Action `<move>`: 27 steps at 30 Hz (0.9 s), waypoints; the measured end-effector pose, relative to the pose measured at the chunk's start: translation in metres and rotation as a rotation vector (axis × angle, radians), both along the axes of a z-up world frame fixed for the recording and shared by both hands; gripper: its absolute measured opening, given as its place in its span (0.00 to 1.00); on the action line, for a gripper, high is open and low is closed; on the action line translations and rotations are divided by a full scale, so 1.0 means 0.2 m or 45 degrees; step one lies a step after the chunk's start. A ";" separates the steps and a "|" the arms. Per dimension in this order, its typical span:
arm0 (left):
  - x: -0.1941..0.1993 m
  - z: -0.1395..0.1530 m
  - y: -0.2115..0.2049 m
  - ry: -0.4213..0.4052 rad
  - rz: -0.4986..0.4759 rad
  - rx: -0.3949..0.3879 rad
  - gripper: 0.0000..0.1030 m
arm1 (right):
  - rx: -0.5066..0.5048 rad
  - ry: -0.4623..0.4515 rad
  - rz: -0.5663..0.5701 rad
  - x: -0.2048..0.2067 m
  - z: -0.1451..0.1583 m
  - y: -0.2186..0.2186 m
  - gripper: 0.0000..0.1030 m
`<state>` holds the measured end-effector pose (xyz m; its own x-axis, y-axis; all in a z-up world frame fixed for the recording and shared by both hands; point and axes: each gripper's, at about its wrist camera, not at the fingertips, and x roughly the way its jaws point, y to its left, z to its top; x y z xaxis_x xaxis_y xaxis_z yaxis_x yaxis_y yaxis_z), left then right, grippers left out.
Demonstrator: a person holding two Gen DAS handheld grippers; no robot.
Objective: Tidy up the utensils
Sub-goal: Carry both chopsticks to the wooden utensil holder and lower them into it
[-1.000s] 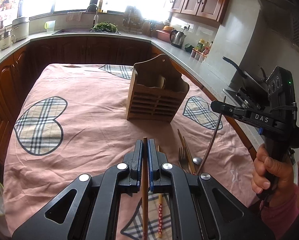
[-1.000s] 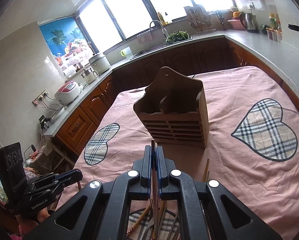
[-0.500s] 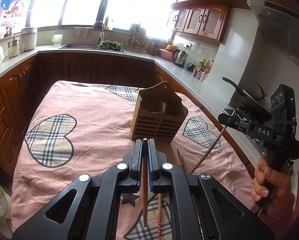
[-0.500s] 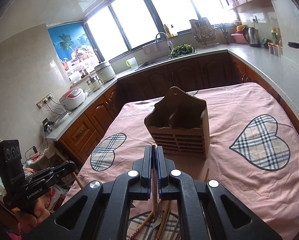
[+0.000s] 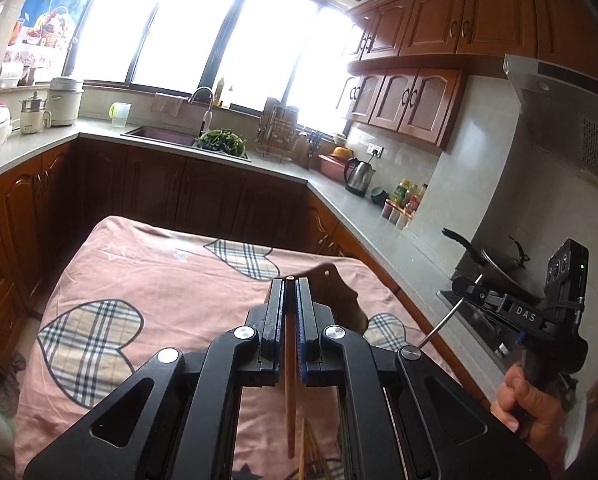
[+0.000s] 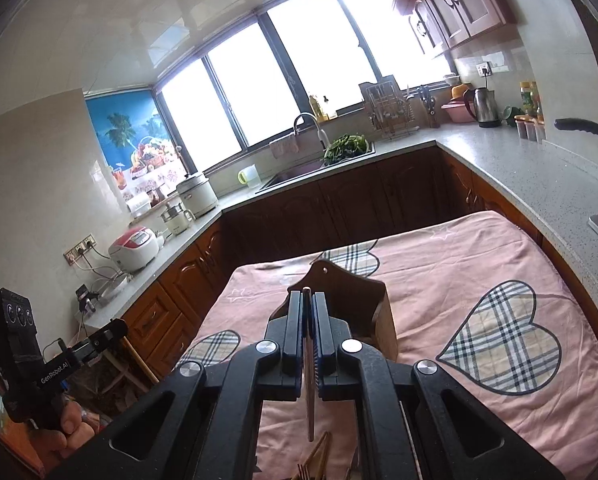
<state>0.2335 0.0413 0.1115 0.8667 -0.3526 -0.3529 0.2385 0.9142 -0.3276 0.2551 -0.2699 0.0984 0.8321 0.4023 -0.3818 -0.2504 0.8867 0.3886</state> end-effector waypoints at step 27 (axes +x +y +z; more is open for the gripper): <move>0.80 -0.23 -0.19 -0.132 0.282 -0.150 0.04 | 0.000 -0.039 -0.199 0.65 -0.23 -0.08 0.04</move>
<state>0.3926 0.0039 0.0661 0.9567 -0.1838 -0.2258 0.0750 0.9050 -0.4188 0.3857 -0.2853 0.0533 0.8958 0.2669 -0.3555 -0.1209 0.9158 0.3831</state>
